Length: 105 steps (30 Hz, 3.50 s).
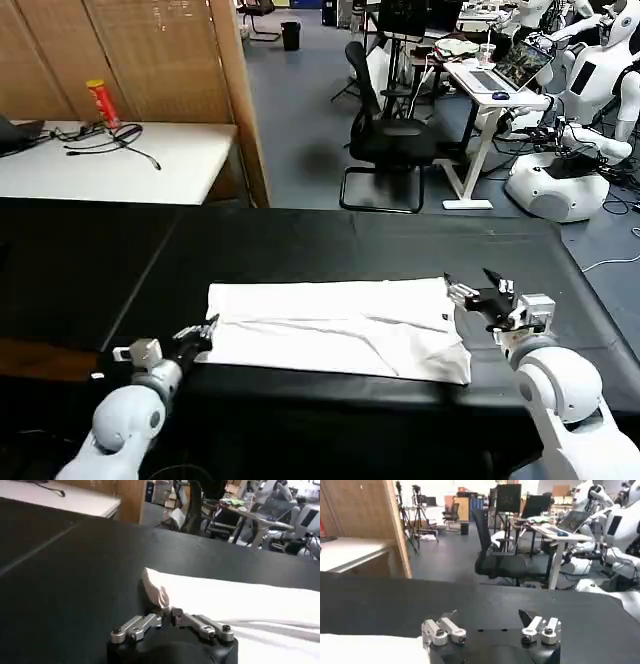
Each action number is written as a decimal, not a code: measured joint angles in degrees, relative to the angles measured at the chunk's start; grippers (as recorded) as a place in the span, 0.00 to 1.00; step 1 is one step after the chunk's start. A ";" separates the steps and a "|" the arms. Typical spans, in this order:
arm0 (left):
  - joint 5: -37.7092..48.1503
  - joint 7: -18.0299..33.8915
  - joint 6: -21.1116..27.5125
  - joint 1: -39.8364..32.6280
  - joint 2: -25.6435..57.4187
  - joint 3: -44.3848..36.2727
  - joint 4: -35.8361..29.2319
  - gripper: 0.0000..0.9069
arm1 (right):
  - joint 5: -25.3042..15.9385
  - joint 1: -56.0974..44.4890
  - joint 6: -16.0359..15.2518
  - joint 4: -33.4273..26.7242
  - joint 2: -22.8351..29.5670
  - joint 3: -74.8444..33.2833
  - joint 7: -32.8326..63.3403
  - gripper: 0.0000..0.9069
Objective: Fold and organize the clothes.
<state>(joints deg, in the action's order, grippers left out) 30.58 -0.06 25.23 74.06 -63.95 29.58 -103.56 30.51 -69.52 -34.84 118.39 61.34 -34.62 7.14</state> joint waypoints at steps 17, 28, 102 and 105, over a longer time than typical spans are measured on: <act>-15.97 -2.50 -7.85 -1.32 13.27 5.24 5.05 0.00 | -0.03 -1.14 0.30 0.09 1.02 -2.01 0.04 0.97; -13.45 -0.26 -6.39 0.48 18.21 5.50 3.67 0.00 | -2.87 -2.66 1.26 0.61 2.93 -2.23 -0.08 0.97; -5.55 1.13 -7.40 -4.92 -4.49 -9.05 -8.05 0.97 | -12.77 7.81 2.66 -10.05 6.54 24.49 -3.45 0.97; -5.85 0.98 -7.91 -4.07 -4.49 -8.13 -7.38 0.97 | -16.76 8.08 2.18 -12.05 7.21 24.45 -2.15 0.97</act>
<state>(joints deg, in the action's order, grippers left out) 24.73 0.92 17.32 69.99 -68.44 21.45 -110.94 13.75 -61.44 -32.65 106.34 68.54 -10.17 4.99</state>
